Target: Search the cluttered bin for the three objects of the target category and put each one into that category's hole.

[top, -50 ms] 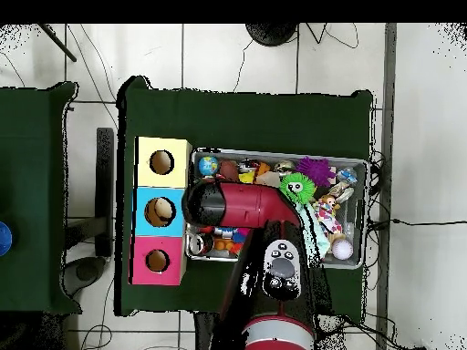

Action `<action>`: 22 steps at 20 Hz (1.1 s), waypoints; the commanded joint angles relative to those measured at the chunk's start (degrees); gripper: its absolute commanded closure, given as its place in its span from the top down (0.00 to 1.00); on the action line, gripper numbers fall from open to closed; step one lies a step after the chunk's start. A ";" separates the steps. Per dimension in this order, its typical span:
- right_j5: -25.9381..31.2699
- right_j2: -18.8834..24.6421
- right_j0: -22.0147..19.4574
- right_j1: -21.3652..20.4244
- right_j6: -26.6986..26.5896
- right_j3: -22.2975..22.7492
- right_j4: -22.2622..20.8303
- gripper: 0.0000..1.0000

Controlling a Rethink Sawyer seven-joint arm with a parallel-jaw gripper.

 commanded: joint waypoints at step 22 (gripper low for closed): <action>-3.67 7.25 -6.14 7.44 7.09 4.40 0.43 1.00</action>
